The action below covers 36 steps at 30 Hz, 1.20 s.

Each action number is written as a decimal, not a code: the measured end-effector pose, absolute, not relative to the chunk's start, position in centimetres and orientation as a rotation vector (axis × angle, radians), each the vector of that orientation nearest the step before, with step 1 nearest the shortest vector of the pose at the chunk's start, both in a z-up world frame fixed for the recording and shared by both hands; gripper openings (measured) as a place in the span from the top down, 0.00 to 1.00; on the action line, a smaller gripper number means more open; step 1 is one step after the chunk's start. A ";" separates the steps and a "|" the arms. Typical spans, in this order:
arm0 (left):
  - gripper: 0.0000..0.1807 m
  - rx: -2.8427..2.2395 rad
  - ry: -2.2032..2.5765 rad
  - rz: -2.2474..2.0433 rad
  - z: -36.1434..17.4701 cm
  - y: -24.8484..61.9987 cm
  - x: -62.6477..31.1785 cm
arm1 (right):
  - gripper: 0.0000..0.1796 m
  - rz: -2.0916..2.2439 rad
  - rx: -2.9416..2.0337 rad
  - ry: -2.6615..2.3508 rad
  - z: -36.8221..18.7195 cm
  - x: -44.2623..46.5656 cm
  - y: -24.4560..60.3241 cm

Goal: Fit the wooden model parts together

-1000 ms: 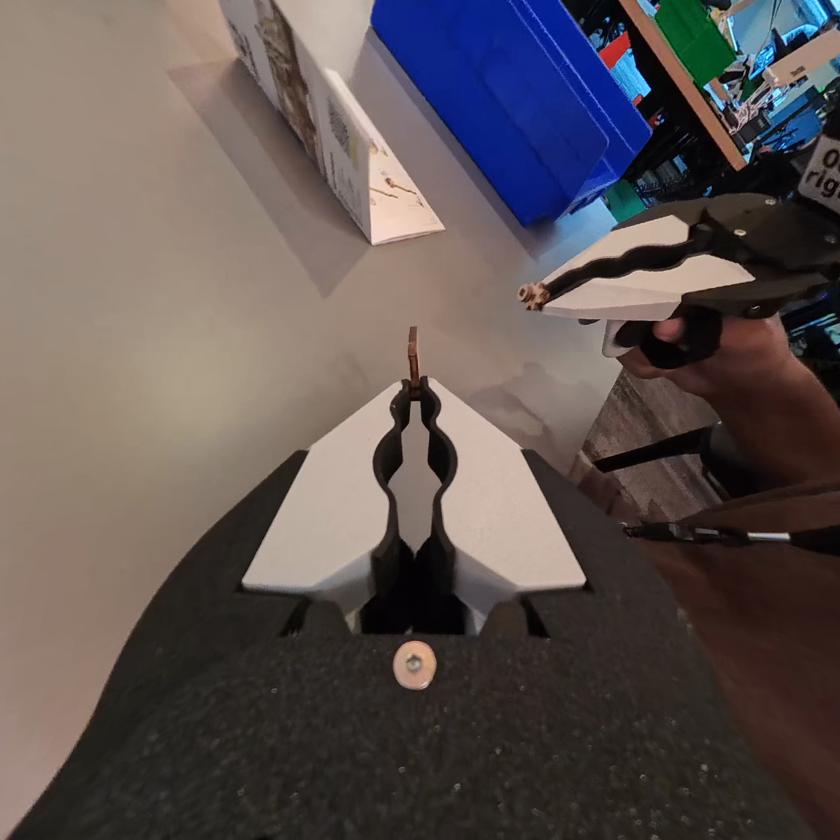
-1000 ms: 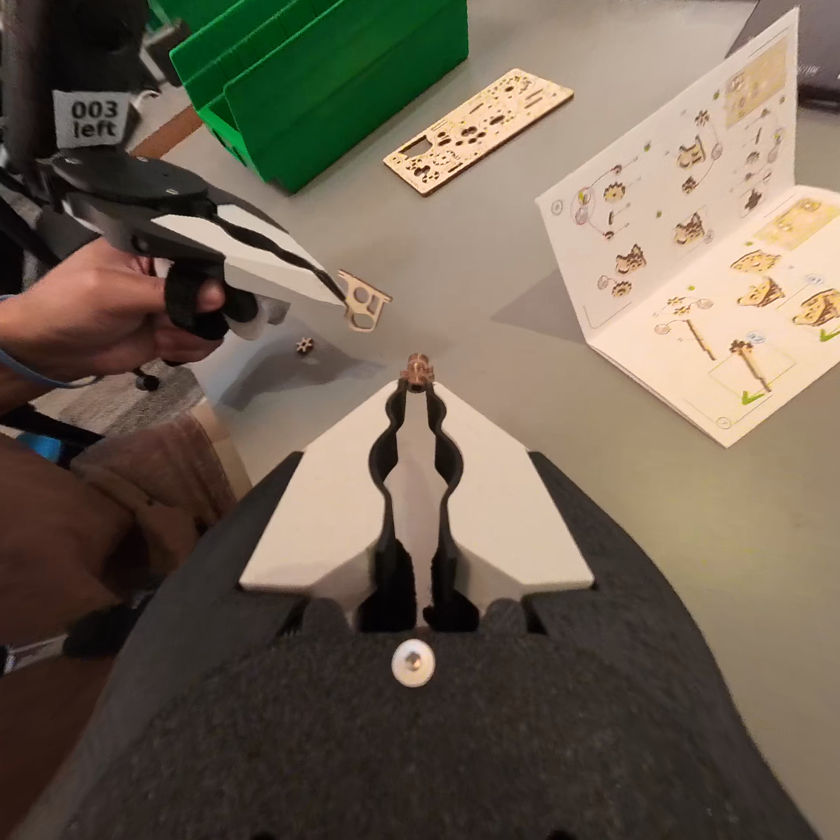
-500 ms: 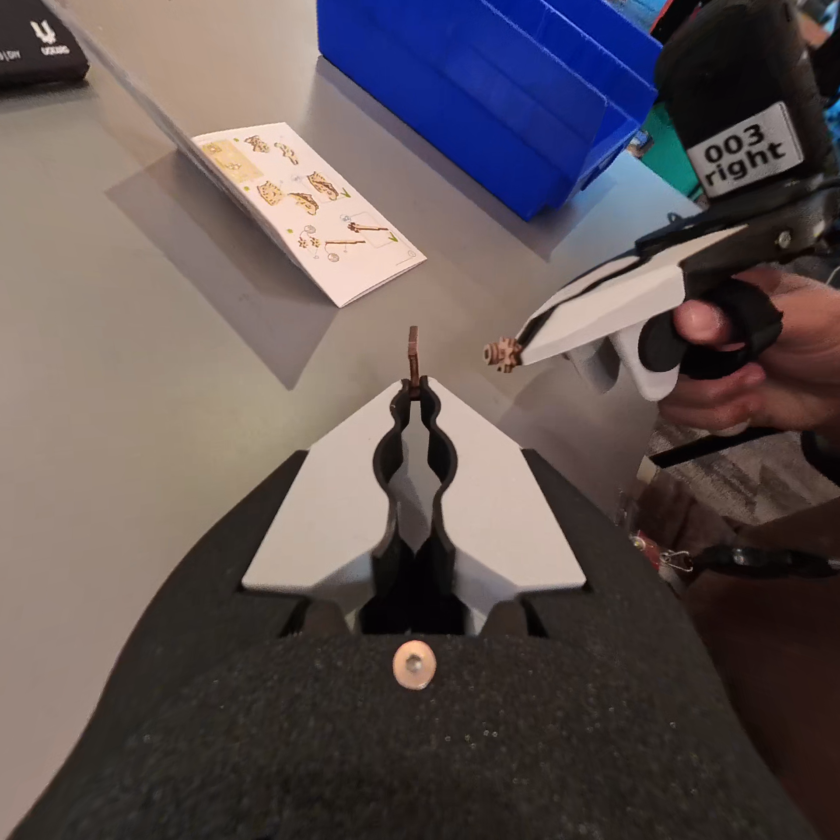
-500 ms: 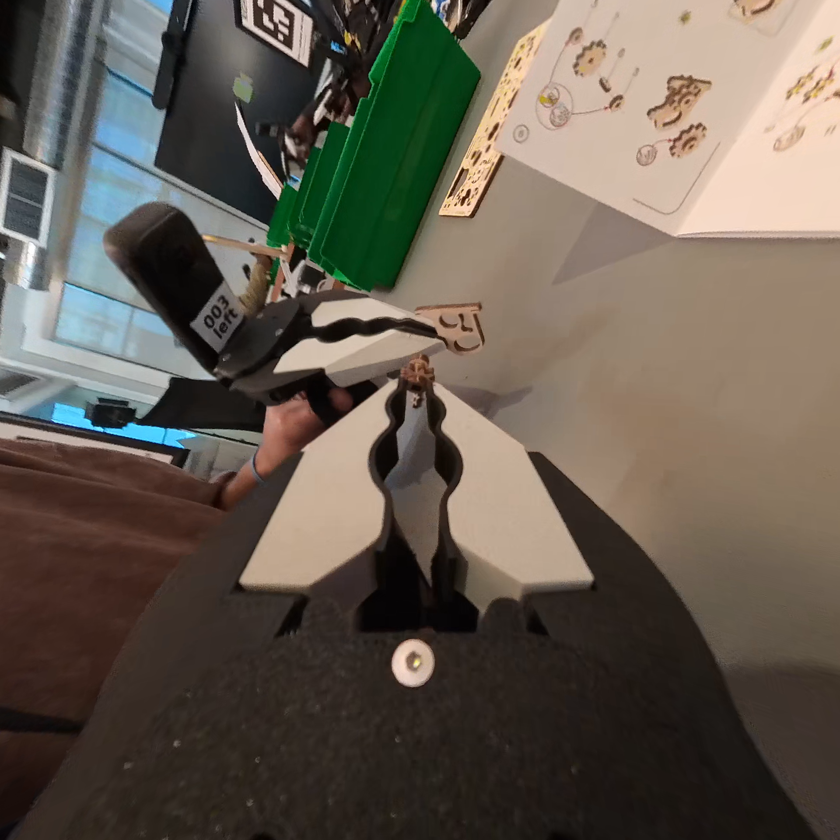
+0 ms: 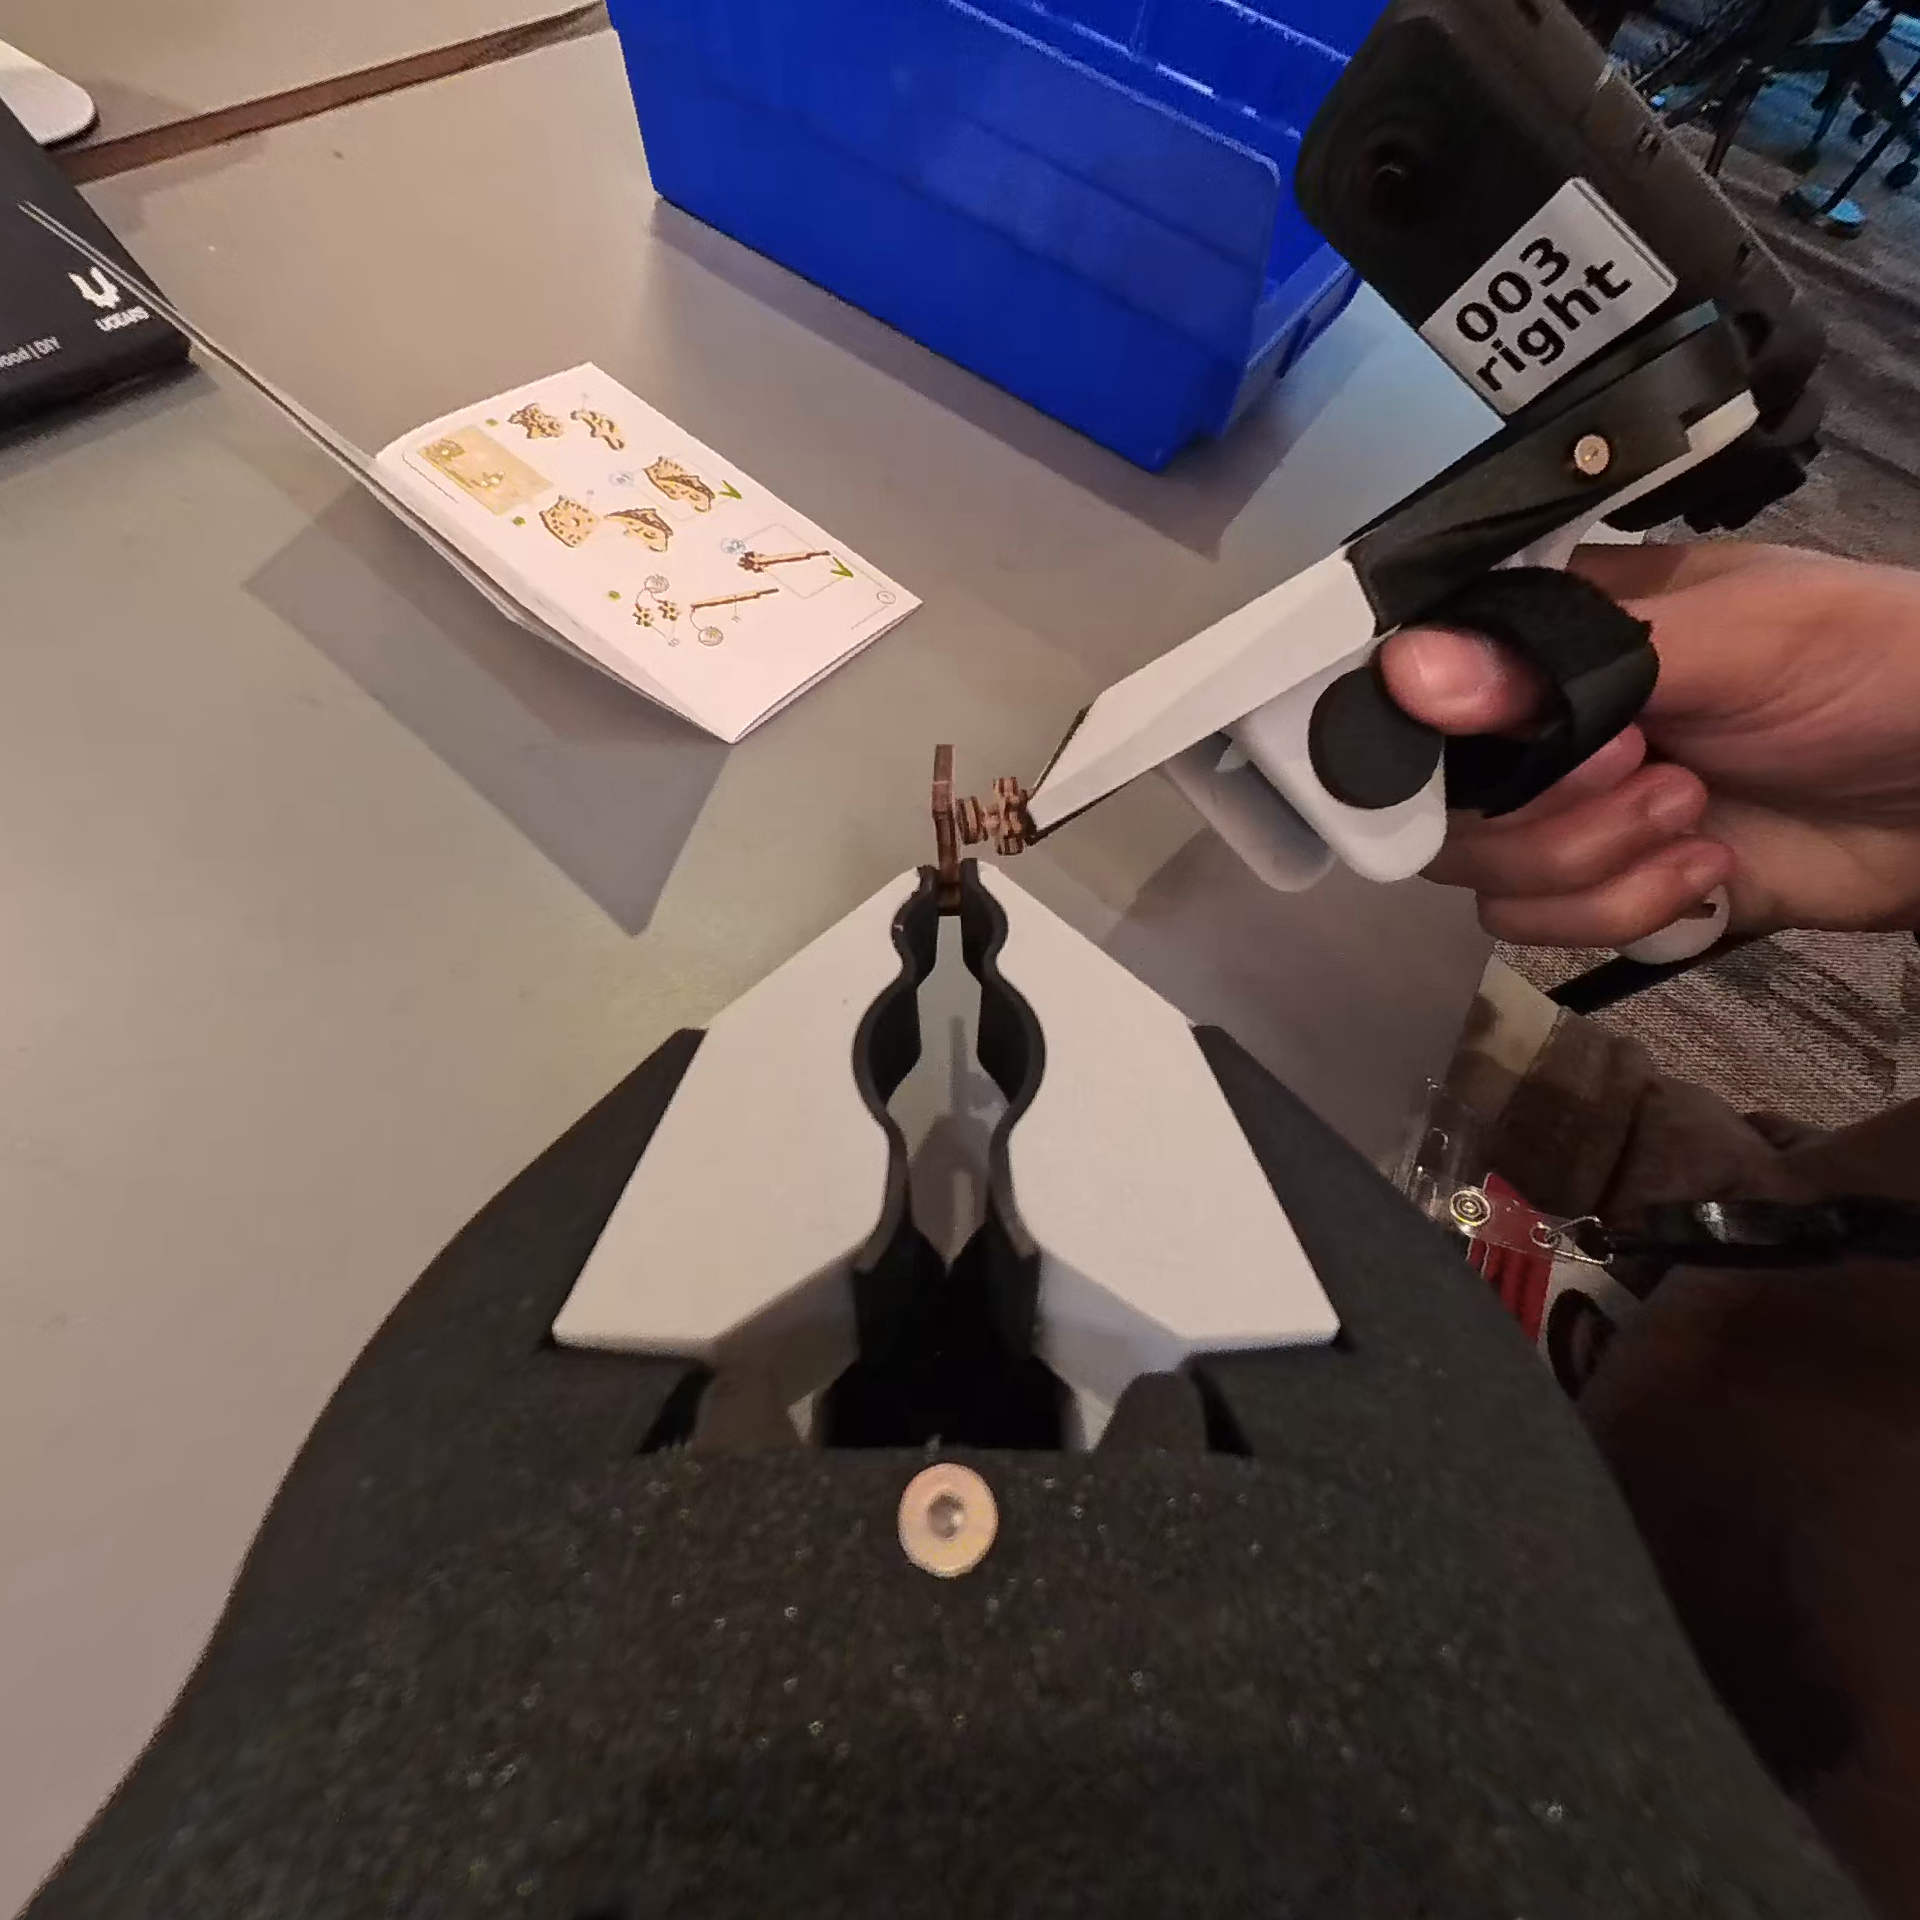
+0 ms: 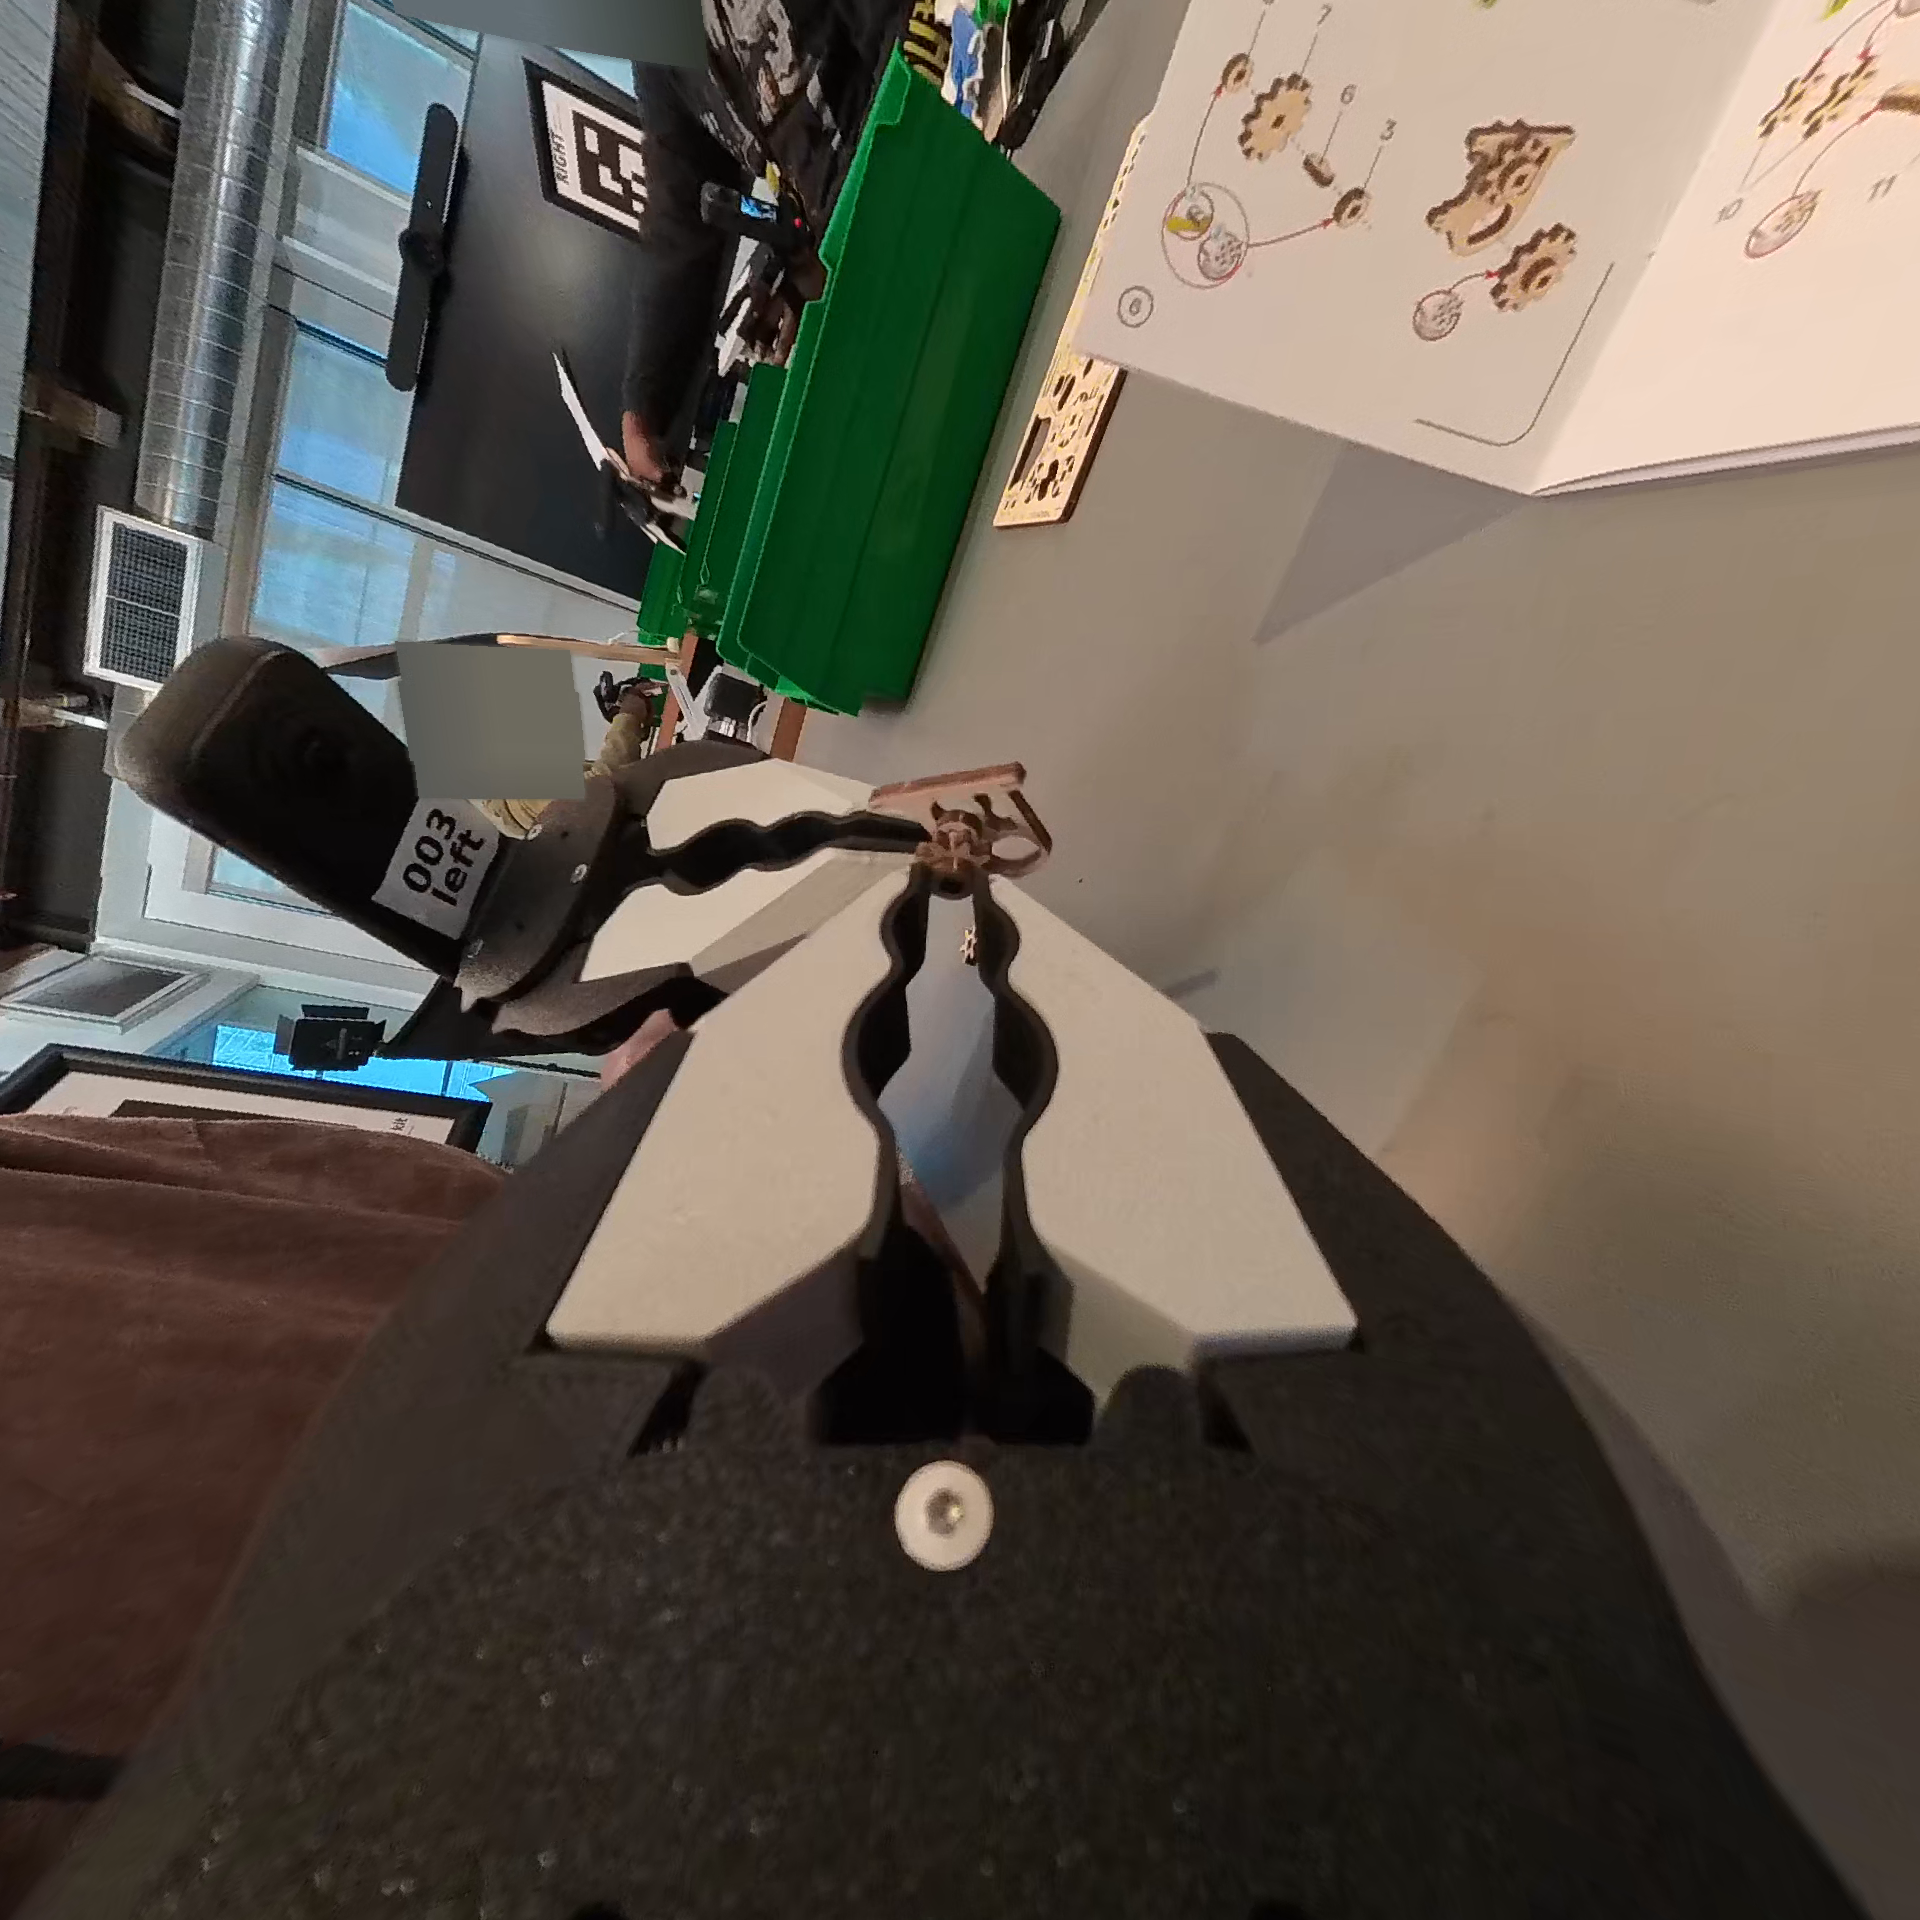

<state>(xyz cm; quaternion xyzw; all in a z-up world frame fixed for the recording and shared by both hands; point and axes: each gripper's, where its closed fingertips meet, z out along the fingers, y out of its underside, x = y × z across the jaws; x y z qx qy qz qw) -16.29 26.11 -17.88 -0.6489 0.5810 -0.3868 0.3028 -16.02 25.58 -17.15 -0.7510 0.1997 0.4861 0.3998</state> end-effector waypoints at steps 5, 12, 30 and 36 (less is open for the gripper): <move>0.99 -1.711 1.559 -0.995 -18.0 25.9 -16.3 | 0.96 1.212 -1.900 0.507 -17.1 -15.8 25.6; 0.99 -1.744 1.539 -1.019 -18.0 25.6 -16.1 | 0.96 1.028 -1.963 0.402 -17.3 -15.8 25.6; 0.99 -1.724 1.590 -0.986 -18.3 25.3 -16.2 | 0.96 0.860 -2.041 0.261 -17.7 -15.9 25.5; 0.99 -1.743 1.556 -1.023 -18.2 25.3 -16.3 | 0.96 0.879 -2.030 0.256 -17.6 -15.9 25.6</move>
